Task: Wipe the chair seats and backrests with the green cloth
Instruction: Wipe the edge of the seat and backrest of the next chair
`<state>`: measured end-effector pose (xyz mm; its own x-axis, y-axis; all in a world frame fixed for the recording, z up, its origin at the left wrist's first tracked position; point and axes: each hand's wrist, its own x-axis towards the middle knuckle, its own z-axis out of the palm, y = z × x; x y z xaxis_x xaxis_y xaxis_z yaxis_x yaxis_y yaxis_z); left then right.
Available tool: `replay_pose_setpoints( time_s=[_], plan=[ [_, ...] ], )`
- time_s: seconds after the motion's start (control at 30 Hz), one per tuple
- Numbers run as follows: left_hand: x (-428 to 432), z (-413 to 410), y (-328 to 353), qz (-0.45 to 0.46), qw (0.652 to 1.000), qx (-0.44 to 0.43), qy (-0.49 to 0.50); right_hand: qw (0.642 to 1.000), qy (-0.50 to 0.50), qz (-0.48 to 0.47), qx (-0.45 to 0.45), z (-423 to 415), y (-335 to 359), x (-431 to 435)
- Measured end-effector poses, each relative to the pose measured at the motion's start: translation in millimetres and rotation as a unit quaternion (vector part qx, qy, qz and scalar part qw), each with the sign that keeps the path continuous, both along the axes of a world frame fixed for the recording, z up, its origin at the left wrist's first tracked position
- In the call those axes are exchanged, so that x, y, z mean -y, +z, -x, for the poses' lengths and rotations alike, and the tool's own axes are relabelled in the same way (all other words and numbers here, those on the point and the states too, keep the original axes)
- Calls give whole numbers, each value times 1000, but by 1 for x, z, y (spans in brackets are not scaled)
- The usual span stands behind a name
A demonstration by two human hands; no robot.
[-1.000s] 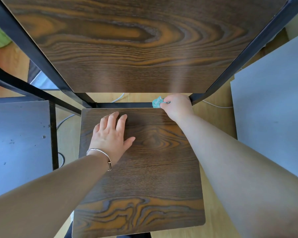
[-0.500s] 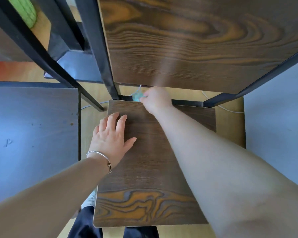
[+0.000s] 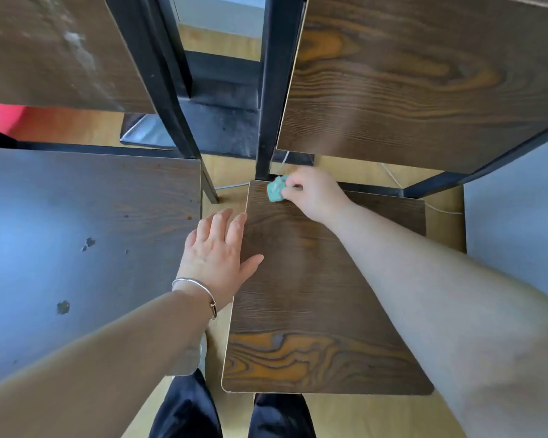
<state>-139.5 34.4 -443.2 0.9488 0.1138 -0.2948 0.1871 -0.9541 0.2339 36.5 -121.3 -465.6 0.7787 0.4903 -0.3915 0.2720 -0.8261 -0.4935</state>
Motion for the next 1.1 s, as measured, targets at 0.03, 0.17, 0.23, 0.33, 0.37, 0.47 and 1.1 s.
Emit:
replay_pose_setpoints(
  time_s=[0.03, 0.17, 0.23, 0.33, 0.37, 0.47, 1.1],
  plan=[
    [-2, 2, 1, 0, 1000, 4, -4, 1000, 11, 0, 9, 12, -2, 3],
    [-13, 13, 7, 0, 1000, 11, -10, 999, -10, -27, 35, 78, -10, 21],
    [-19, 20, 9, 1, 1000, 6, -15, 1000, 1, -13, 28, 112, -11, 29],
    [-30, 30, 10, 1, 1000, 6, -26, 1000, -24, 2, 0, 132, -7, 28],
    [-33, 33, 11, 0, 1000, 4, -29, 998, -65, -7, -2, 128, -2, 21],
    [-42, 40, 13, -3, 999, -9, -32, 977, -207, -47, 30, 90, 11, -14],
    [-61, 67, 18, 5, 996, -42, -82, 995, -73, -55, 32, 206, -7, 4]
  ],
)
